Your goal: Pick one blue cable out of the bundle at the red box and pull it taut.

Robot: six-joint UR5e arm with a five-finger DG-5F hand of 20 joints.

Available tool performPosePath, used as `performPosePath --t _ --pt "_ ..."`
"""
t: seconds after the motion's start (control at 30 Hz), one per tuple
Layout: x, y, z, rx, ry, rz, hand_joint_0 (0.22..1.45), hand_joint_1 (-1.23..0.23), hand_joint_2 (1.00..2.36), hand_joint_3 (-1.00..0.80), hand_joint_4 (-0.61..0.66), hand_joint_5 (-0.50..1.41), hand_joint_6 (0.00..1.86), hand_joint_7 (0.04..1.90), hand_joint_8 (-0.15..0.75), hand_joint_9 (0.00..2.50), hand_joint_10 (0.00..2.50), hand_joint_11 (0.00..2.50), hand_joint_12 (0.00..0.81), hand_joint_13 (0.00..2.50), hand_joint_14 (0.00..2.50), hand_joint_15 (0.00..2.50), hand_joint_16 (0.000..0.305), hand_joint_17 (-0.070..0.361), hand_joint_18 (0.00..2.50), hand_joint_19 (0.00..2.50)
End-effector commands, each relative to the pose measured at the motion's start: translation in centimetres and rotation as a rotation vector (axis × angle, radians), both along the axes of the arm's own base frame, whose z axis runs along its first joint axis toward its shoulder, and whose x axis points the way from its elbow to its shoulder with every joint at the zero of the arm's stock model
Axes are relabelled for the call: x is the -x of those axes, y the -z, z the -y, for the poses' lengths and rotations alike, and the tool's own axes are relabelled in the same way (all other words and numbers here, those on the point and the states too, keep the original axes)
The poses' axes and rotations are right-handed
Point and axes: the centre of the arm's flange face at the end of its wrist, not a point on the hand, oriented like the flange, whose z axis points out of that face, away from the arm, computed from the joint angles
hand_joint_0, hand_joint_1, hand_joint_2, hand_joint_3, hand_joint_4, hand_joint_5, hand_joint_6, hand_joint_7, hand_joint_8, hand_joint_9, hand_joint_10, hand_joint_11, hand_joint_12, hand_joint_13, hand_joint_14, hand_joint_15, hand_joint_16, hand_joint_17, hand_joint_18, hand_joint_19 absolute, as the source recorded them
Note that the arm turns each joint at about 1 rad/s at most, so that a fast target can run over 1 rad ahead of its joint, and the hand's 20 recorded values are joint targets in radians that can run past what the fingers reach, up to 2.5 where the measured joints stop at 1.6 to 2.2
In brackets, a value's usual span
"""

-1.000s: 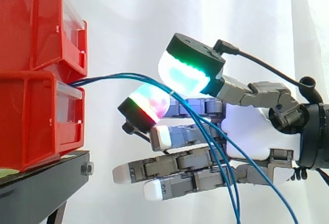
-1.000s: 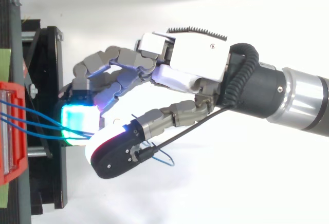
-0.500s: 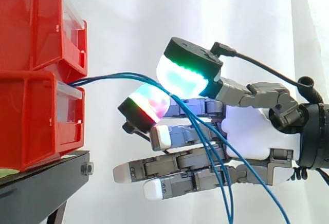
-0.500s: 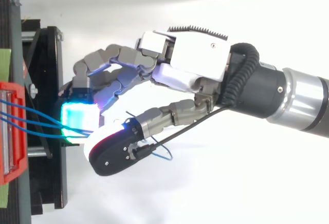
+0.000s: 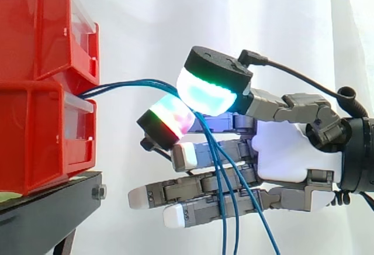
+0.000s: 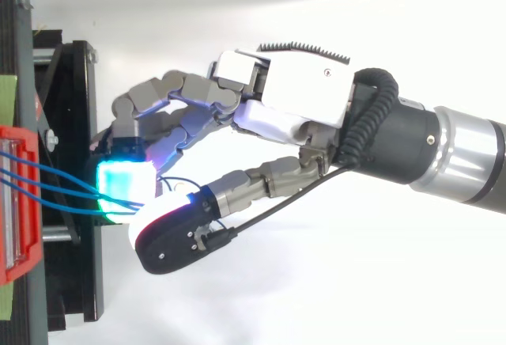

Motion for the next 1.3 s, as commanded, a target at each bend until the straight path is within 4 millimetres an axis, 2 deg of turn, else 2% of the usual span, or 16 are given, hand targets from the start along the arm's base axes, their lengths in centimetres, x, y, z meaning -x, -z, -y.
performPosePath --t 0.0,0.17,0.33,0.43,0.53,0.8,0.97,1.27 --pt "0.02 0.04 -0.03 0.000 0.000 -0.001 0.78 -0.89 1.01 -0.36 -0.21 -0.17 0.87 1.31 0.215 0.95 0.02 0.95 0.290 0.44 0.01 0.22 0.040 0.090 0.54 0.36" --pt "0.02 0.04 -0.03 0.000 0.000 -0.001 0.83 -0.90 1.00 -0.50 -0.22 -0.17 0.86 1.31 0.214 0.93 0.02 0.91 0.290 0.41 0.01 0.20 0.040 0.090 0.51 0.36" --pt "-0.02 -0.04 -0.03 0.000 0.000 0.000 0.87 -0.89 1.00 -0.50 -0.24 -0.19 0.88 1.42 0.202 0.91 0.02 0.91 0.285 0.39 0.01 0.21 0.040 0.090 0.47 0.39" --pt "-0.01 -0.15 -0.03 0.000 0.000 0.002 0.89 -0.88 1.00 -0.50 -0.26 -0.20 0.90 1.37 0.188 0.90 0.02 0.90 0.281 0.38 0.01 0.21 0.039 0.088 0.44 0.40" --pt "-0.02 -0.04 -0.03 0.000 0.000 0.000 0.90 -0.88 1.00 -0.49 -0.25 -0.20 0.90 1.31 0.137 0.86 0.02 0.84 0.269 0.37 0.01 0.18 0.038 0.085 0.42 0.37" --pt "-0.04 -0.05 -0.05 0.000 -0.002 0.002 0.90 -0.88 1.00 -0.50 -0.23 -0.20 0.90 1.24 0.134 0.86 0.02 0.84 0.263 0.36 0.01 0.19 0.037 0.082 0.42 0.36" --pt "-0.04 -0.05 -0.05 0.000 -0.002 0.002 0.87 -0.92 1.00 -0.50 -0.17 -0.21 0.90 1.07 0.124 0.80 0.02 0.83 0.261 0.33 0.01 0.15 0.036 0.081 0.44 0.27" --pt "-0.04 -0.05 -0.05 0.000 -0.002 0.002 0.84 -0.96 1.00 -0.50 -0.15 -0.21 0.89 1.06 0.119 0.75 0.02 0.84 0.265 0.30 0.00 0.12 0.037 0.083 0.43 0.22"
